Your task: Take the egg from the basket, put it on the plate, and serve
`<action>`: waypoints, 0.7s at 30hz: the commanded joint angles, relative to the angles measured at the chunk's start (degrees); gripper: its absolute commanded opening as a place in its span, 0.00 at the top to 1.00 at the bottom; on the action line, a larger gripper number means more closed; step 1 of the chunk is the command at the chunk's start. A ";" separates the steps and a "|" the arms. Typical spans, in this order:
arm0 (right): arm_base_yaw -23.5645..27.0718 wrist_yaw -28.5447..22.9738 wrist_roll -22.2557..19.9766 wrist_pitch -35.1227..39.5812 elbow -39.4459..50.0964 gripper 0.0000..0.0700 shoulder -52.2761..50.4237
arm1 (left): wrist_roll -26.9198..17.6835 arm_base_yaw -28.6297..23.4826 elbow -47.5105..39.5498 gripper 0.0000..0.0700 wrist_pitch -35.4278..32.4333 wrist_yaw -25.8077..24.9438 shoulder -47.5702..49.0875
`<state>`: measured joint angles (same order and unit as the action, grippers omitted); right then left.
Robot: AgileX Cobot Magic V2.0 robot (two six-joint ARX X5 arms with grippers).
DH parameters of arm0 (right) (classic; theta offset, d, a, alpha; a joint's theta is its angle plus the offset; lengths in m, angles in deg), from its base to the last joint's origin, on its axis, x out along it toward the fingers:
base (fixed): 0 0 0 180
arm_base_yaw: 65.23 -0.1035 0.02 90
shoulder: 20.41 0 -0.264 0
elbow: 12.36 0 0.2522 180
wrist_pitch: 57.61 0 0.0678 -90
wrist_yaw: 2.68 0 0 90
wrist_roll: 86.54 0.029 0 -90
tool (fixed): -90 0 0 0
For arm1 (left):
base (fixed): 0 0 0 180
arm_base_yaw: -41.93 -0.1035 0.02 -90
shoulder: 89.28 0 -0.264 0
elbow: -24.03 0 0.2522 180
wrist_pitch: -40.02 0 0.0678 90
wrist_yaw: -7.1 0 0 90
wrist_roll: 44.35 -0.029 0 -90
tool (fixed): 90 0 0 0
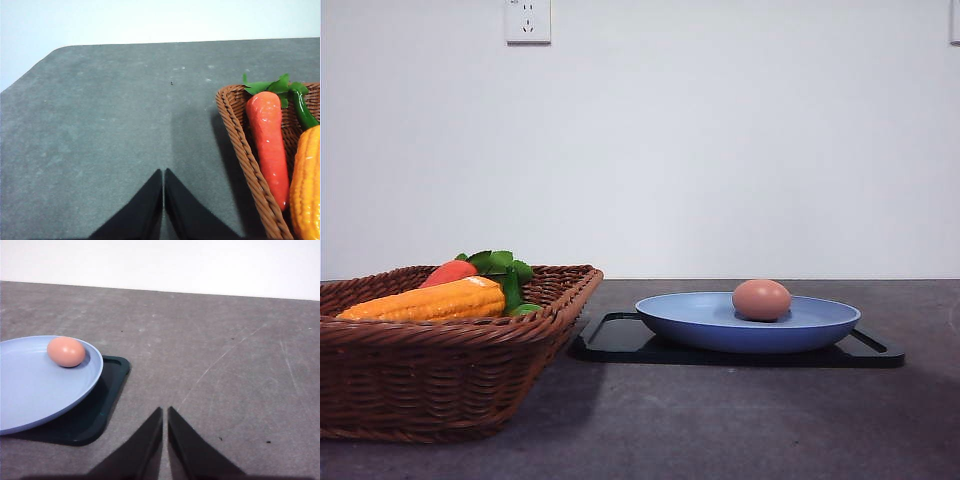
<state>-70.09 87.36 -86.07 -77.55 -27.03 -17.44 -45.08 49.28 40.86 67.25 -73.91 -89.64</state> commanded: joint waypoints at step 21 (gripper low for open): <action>-0.02 -0.09 0.79 0.59 0.35 1.00 -0.15 | -0.11 -0.04 -0.87 1.00 0.22 0.04 -0.02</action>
<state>-70.09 87.36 -86.07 -77.55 -27.03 -17.44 -45.08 49.28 40.86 67.23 -73.91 -89.64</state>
